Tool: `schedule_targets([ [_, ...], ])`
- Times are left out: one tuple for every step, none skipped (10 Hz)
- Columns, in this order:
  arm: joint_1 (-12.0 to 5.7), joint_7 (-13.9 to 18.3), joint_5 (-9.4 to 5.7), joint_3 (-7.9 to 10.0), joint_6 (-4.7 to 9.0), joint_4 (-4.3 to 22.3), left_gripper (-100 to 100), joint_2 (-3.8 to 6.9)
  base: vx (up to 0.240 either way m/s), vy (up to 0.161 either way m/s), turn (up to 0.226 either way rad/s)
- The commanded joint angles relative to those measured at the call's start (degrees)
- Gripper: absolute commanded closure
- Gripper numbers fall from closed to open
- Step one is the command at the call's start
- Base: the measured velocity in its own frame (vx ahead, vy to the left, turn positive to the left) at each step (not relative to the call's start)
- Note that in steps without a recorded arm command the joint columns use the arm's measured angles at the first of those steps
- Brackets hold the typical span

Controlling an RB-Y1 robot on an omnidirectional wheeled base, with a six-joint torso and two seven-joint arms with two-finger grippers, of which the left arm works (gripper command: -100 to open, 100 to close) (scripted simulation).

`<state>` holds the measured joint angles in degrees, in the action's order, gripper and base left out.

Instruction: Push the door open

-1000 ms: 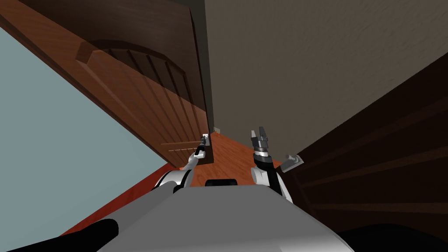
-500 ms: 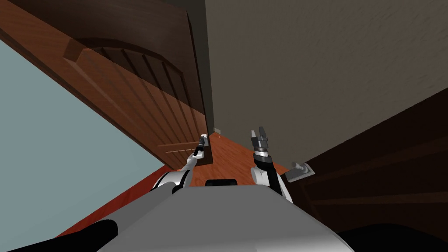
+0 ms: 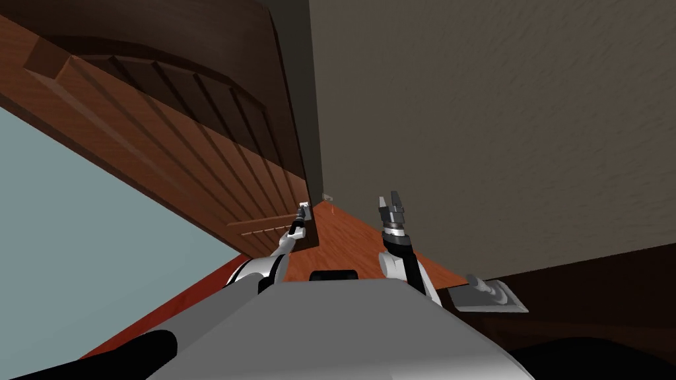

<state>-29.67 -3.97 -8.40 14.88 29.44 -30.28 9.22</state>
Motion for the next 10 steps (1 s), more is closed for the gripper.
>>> schedule_targets([
  [0.67, -0.34, -0.33, 0.86, -0.25, -1.09, 100, 0.47, 0.192, -0.080, 0.054],
  [0.74, -0.52, -0.54, 1.37, -0.22, -1.05, 100, 0.74, 0.182, -0.090, 0.061],
  [0.81, -0.68, -0.73, 1.82, -0.20, -1.02, 100, 0.98, 0.176, -0.101, 0.064],
  [0.86, -0.81, -0.88, 2.20, -0.18, -0.99, 100, 1.18, 0.176, -0.066, 0.051],
  [0.92, -0.95, -1.05, 2.60, -0.16, -0.96, 100, 1.40, 0.164, -0.057, 0.034],
  [1.24, -0.82, -0.93, 2.27, -0.10, -0.83, 100, 1.13, 0.072, -0.024, 0.025],
  [1.23, -1.11, -1.34, 3.24, 0.11, -0.69, 100, 1.73, 0.125, -0.036, 0.032],
  [1.27, -1.20, -1.43, 3.45, 0.12, -0.67, 100, 1.83, 0.184, -0.056, 0.064],
  [1.33, -1.40, -1.63, 3.93, 0.14, -0.61, 100, 2.07, 0.199, -0.062, 0.052],
  [1.41, -1.63, -1.85, 4.46, 0.17, -0.56, 100, 2.34, 0.180, -0.063, 0.052],
])
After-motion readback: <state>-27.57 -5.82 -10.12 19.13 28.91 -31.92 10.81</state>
